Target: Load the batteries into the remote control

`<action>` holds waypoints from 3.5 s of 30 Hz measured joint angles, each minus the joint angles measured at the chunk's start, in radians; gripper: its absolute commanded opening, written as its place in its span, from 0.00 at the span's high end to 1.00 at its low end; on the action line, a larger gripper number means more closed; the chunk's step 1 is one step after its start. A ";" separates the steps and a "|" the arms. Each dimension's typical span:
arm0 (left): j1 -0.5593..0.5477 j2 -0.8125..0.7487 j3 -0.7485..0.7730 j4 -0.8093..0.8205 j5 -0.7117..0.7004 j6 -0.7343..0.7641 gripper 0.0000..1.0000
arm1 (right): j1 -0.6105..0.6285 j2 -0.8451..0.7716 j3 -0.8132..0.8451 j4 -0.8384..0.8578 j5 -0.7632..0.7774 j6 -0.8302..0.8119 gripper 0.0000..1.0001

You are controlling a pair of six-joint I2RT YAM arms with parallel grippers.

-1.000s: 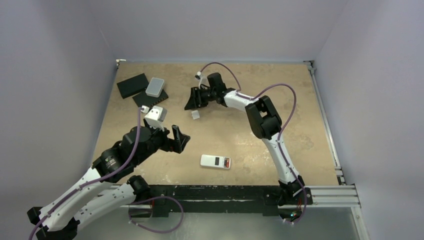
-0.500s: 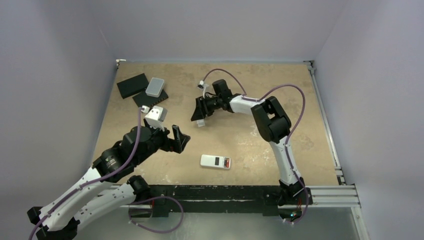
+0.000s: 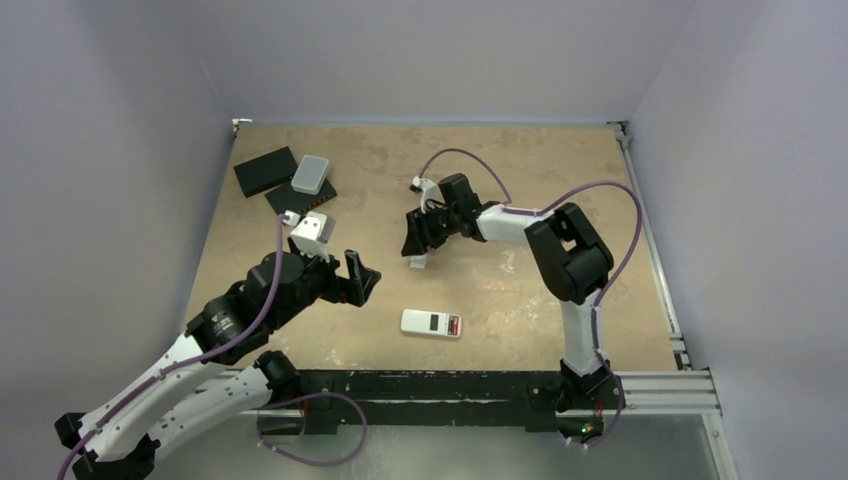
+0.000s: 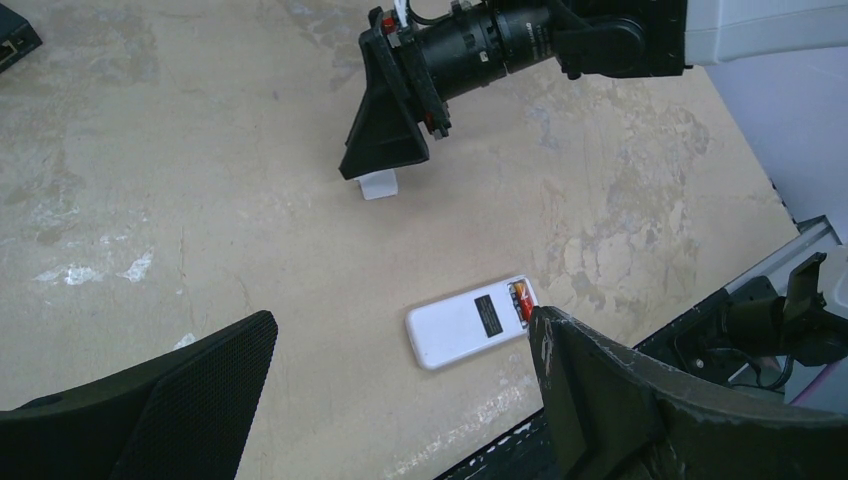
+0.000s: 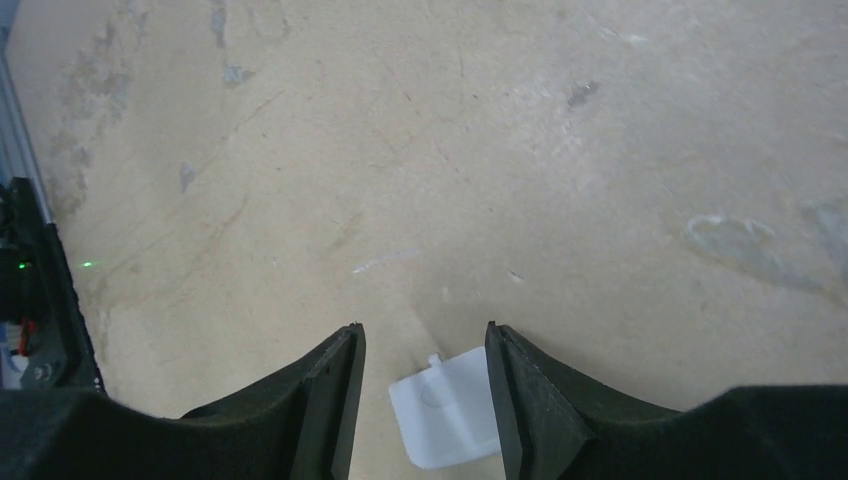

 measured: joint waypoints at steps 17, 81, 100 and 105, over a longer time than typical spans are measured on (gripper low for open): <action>0.000 0.000 0.000 0.000 0.008 0.000 0.01 | 0.009 -0.229 -0.235 -0.056 0.250 0.027 0.40; 0.000 -0.002 -0.002 0.008 0.049 0.001 0.01 | 0.194 -0.135 -0.027 -0.309 0.491 -0.410 0.34; 0.000 -0.002 -0.002 0.008 0.049 0.001 0.01 | 0.214 -0.132 -0.015 -0.324 0.551 -0.393 0.33; 0.000 -0.002 -0.002 0.008 0.050 0.001 0.01 | 0.214 -0.132 -0.015 -0.325 0.552 -0.391 0.36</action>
